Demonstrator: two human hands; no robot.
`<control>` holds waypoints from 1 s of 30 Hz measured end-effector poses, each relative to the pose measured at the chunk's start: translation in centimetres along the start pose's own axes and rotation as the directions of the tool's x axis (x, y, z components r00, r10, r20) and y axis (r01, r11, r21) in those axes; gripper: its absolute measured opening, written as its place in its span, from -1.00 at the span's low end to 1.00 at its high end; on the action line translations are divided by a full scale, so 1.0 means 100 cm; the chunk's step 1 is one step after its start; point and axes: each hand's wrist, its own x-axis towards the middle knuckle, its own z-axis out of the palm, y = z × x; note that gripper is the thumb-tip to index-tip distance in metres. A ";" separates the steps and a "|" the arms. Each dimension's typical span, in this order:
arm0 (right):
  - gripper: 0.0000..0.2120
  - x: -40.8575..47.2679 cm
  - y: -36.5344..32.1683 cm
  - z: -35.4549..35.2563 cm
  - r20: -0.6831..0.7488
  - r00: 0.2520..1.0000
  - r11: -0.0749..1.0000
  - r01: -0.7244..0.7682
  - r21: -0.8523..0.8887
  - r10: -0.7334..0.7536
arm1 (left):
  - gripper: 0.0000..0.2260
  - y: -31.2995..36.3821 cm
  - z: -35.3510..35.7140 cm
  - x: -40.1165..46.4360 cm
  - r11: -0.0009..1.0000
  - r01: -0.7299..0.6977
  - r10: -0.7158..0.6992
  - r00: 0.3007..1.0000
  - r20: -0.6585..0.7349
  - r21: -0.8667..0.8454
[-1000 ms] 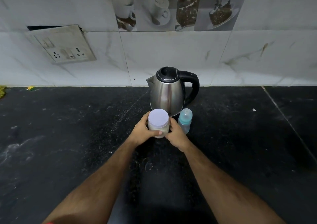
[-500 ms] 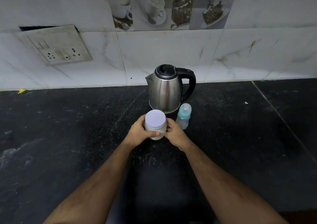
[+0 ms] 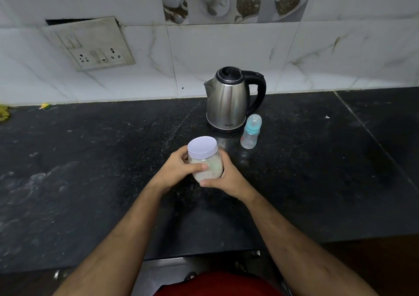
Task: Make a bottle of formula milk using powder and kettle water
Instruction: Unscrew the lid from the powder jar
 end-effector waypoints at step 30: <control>-0.42 -0.025 -0.061 0.025 -0.197 0.974 0.986 0.134 0.096 -0.113 | -0.50 0.094 0.006 0.003 0.989 -0.149 0.148 0.989 0.022 0.011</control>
